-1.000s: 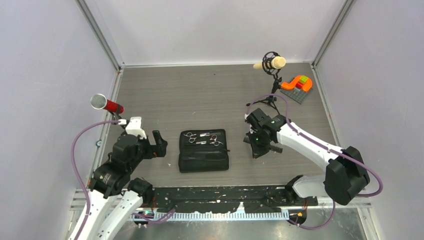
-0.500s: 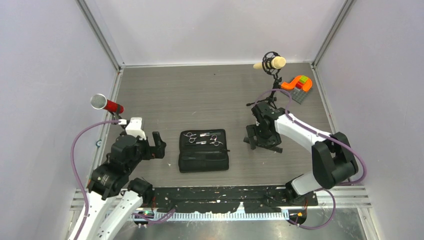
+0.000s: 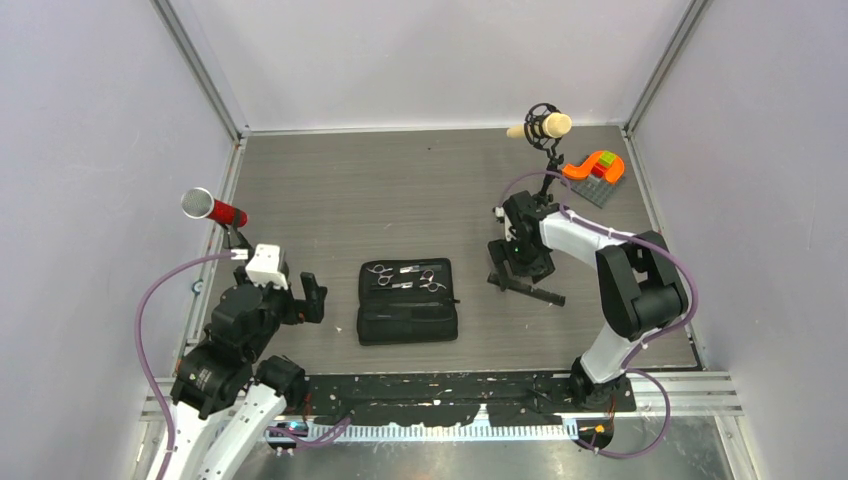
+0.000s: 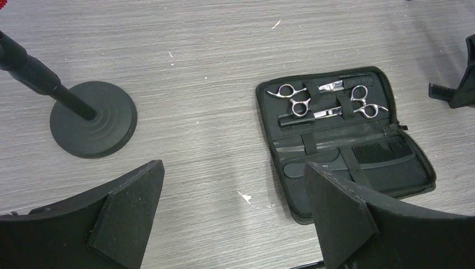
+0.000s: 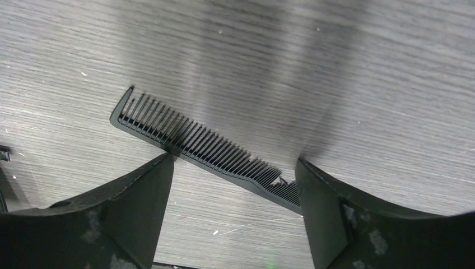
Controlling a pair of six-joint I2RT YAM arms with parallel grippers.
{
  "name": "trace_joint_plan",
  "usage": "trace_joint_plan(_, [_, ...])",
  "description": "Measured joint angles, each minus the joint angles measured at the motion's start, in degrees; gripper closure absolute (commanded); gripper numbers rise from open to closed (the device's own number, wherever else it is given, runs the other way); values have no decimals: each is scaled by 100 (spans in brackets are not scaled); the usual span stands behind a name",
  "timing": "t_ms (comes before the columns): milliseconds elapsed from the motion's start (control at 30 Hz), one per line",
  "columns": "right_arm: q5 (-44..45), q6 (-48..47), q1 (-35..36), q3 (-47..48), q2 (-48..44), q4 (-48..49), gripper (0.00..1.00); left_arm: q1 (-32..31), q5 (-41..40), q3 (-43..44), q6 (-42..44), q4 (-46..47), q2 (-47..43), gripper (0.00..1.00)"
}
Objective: Sort the hair-cutting tools
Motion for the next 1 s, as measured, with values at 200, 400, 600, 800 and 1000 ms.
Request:
trace_joint_plan(200, [-199, 72, -63, 205, 201, -70, 50, 0, 2, -42, 28, 31, -57, 0])
trace_joint_plan(400, [-741, 643, 15, 210, 232, 131, 75, 0, 0, -50, 33, 109, -76, 0])
trace_joint_plan(600, [-791, 1283, 393, 308, 306, 210, 84, 0, 2, -50, 33, 149, -85, 0])
trace_joint_plan(800, [-411, 1515, 748, 428, 341, 131, 75, 0, 2, -52, 33, 151, -92, 0])
trace_joint_plan(1000, [-212, 1443, 1093, 507, 210, -59, 45, 0, 4, -72, 33, 151, -92, 0])
